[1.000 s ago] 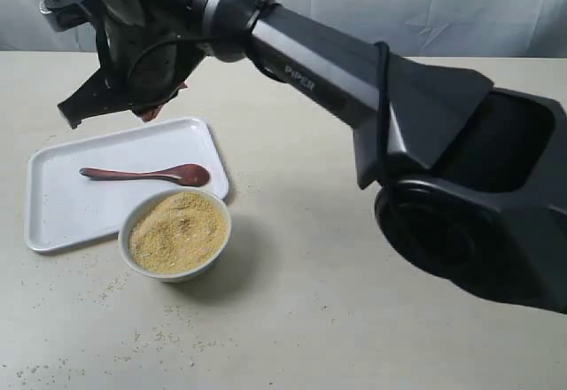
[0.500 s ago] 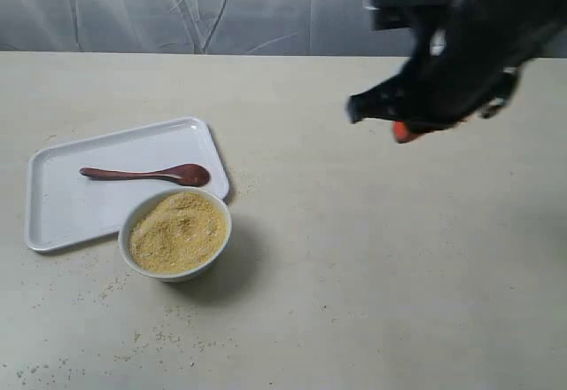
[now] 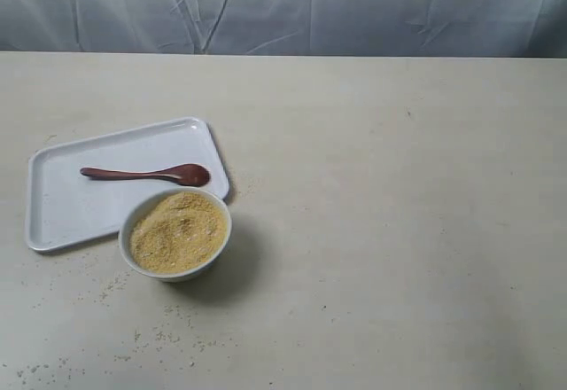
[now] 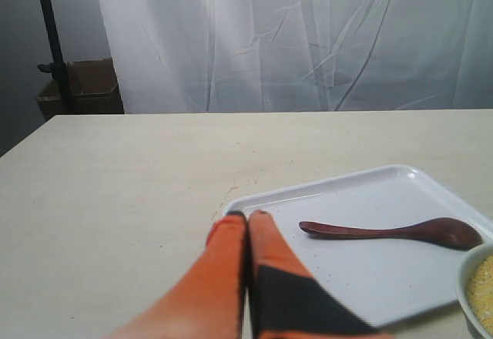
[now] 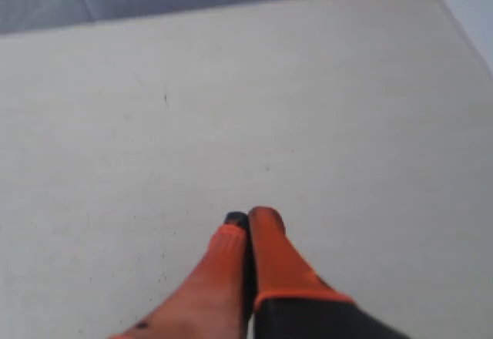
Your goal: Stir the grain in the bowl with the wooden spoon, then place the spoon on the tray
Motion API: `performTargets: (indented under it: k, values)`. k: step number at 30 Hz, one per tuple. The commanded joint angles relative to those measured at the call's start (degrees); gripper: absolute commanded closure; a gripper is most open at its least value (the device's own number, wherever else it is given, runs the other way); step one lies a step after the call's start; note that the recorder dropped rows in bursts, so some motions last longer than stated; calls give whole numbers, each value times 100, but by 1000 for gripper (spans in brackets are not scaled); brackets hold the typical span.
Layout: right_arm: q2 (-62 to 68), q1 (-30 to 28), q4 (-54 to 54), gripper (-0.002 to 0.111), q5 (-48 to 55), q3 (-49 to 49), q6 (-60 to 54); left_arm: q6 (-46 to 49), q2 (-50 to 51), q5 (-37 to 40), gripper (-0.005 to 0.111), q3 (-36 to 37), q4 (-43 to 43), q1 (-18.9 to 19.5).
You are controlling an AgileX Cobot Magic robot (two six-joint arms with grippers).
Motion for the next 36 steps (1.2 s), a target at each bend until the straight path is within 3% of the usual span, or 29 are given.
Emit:
performTargets:
  k: [1, 7, 11, 36]
  values:
    - [-1773, -34, -470, 108, -28, 543, -46, -6, -29, -17, 106, 28, 5, 5]
    - [-3363, -34, -607, 108, -785, 1774, -231, -6, -29, -31, 106, 28, 5, 5]
    - [-3640, -34, -228, 108, -1619, 2446, -231, -6, -29, -31, 106, 28, 5, 5]
    - [-3640, -34, 103, 108, -1597, 2623, -231, -6, -29, -31, 106, 28, 5, 5]
